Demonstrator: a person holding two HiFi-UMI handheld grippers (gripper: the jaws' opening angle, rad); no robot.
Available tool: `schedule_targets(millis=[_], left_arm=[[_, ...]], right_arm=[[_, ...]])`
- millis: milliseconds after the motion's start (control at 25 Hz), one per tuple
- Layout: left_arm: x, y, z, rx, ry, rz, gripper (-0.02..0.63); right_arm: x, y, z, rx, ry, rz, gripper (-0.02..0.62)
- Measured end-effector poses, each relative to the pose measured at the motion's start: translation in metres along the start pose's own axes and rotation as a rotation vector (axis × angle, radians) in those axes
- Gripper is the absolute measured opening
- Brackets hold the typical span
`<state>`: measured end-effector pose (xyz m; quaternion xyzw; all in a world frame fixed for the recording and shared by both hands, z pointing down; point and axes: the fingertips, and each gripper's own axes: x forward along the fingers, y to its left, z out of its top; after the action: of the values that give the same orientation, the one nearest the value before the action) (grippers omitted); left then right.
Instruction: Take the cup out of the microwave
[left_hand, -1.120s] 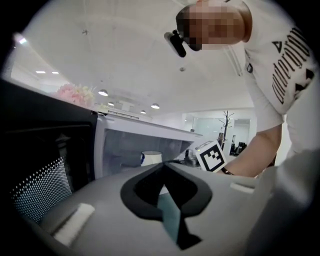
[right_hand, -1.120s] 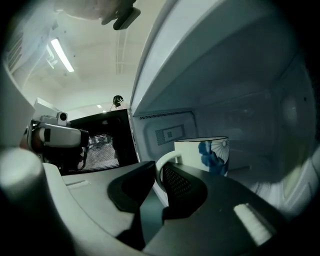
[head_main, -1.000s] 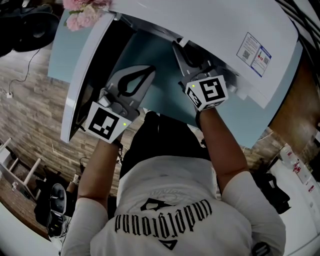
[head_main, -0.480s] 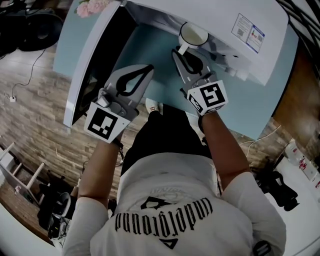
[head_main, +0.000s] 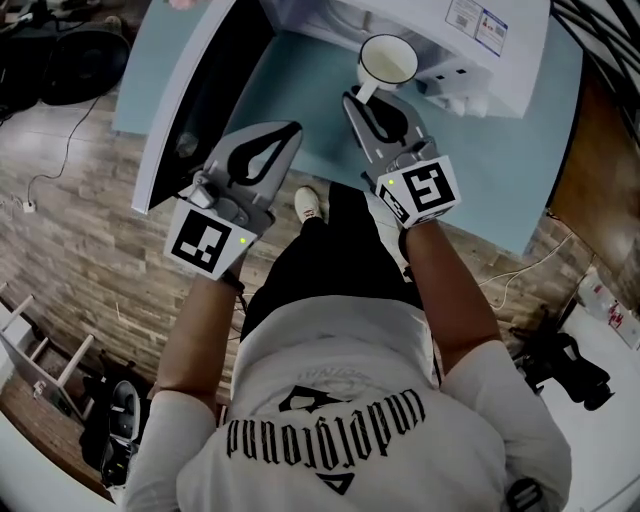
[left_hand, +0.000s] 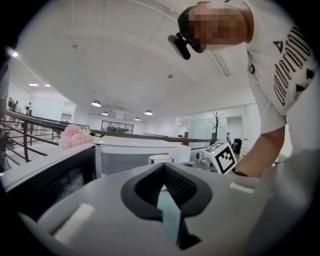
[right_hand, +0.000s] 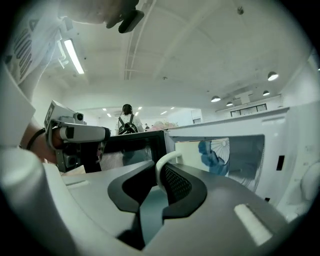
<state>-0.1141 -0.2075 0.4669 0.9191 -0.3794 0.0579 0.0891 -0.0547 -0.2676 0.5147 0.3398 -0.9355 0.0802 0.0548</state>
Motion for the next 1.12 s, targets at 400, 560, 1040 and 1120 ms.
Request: schedule_targets(millis=[400, 560, 1040, 1120], left_arm=[[-0.042, -0.041, 0.049, 0.060, -0.036, -0.097, 0.051], [-0.066, -0.055, 0.076, 0.054, -0.079, -0.113, 0.051], [-0.120, -0.086, 0.130, 0.102, -0.139, -0.105, 0.051], [-0.126, -0.090, 0.136, 0.118, -0.146, -0.106, 0.051]], right_arm=[[-0.056, 0.036, 0.076, -0.035, -0.061, -0.001, 0.051], [-0.080, 0.056, 0.110, -0.043, -0.088, 0.006, 0.051], [-0.135, 0.105, 0.170, -0.115, -0.130, 0.055, 0.051], [-0.146, 0.110, 0.181, -0.133, -0.146, 0.056, 0.052]])
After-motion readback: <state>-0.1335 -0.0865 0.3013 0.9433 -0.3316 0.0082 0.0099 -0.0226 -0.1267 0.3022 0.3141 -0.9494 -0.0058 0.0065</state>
